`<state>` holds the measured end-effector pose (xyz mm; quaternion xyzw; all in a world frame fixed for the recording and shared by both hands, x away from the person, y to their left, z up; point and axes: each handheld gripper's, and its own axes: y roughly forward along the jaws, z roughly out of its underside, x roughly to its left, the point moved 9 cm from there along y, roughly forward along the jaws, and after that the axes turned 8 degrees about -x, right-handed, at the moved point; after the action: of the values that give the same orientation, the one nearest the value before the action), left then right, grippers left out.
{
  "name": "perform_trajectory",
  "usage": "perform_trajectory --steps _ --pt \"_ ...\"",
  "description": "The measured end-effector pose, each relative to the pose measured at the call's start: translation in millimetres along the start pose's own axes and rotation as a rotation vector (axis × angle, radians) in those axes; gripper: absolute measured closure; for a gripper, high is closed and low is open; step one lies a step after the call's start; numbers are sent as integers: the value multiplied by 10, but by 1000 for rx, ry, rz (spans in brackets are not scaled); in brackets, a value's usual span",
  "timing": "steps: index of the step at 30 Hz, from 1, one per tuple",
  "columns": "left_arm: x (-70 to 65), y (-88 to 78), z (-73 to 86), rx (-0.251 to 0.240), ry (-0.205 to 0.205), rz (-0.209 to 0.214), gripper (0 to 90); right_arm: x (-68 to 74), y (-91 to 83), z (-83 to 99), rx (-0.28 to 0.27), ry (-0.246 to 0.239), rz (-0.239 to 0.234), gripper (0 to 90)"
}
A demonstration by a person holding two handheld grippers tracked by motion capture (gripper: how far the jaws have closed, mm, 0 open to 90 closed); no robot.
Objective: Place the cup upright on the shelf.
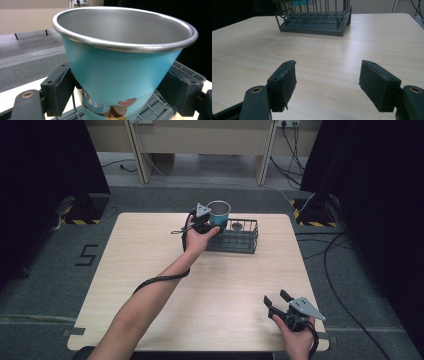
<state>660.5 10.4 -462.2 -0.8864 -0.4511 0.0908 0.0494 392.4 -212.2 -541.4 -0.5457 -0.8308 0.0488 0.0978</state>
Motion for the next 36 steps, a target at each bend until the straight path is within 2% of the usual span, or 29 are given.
perform_trajectory --steps 7,11,16,20,36 --pt "-32 52 101 47 15 -3 172 -3 -1 -1 -1 -3 0 304" --pt "-43 70 126 57 21 -4 172 -1 -2 -1 -1 -1 -1 304" --pt "-61 90 178 90 52 -1 171 2 -1 0 0 0 -2 304" --pt "-57 95 185 107 60 -2 166 -1 -1 -1 0 -2 -2 304" --pt "-65 -27 120 101 95 4 143 4 2 3 4 0 -5 303"
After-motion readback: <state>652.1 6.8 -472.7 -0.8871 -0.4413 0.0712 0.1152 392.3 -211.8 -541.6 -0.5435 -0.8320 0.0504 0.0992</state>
